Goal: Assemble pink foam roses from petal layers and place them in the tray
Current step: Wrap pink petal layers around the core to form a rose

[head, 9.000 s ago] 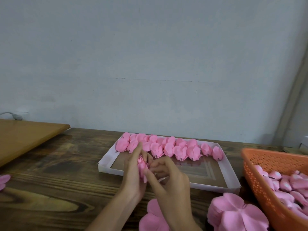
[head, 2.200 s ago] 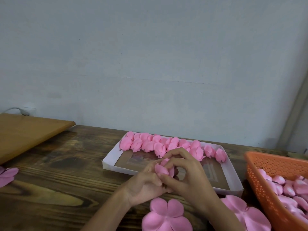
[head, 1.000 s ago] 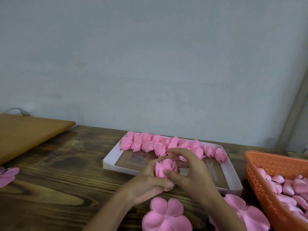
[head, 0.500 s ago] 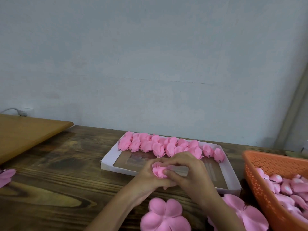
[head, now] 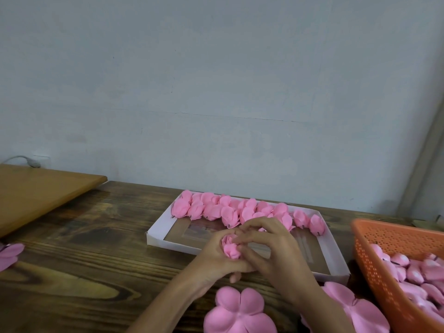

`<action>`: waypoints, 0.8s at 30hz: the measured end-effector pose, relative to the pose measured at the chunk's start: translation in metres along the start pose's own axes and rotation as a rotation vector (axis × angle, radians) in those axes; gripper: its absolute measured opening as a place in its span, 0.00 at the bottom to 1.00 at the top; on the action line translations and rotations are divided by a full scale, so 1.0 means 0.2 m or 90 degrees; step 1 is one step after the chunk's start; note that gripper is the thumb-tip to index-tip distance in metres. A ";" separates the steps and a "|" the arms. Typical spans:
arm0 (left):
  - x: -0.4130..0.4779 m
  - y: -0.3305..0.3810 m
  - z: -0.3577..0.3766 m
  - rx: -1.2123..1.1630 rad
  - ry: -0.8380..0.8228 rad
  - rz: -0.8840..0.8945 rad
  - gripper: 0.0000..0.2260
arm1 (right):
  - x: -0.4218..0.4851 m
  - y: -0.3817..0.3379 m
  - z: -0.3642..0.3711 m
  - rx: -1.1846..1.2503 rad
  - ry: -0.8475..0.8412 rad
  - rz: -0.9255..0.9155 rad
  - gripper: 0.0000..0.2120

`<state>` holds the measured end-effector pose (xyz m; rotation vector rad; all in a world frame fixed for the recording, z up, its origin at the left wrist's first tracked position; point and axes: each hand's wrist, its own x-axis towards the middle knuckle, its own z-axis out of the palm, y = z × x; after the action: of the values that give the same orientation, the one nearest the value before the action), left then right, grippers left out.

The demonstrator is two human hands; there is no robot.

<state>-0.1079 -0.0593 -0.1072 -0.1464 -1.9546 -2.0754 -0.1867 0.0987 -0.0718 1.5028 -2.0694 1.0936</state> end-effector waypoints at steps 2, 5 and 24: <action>0.00 0.01 0.00 -0.021 -0.029 -0.002 0.17 | 0.00 0.00 0.00 0.014 -0.004 0.014 0.09; 0.00 0.02 0.01 -0.049 -0.014 -0.016 0.13 | 0.00 -0.01 0.01 0.161 0.050 0.091 0.09; -0.04 0.11 0.10 -0.317 0.142 -0.008 0.15 | -0.05 -0.16 0.22 0.277 0.051 0.157 0.11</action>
<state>-0.0965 -0.0387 -0.0859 -0.0015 -1.2904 -2.4273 -0.1475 0.0681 -0.0939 1.3745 -2.0925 1.7607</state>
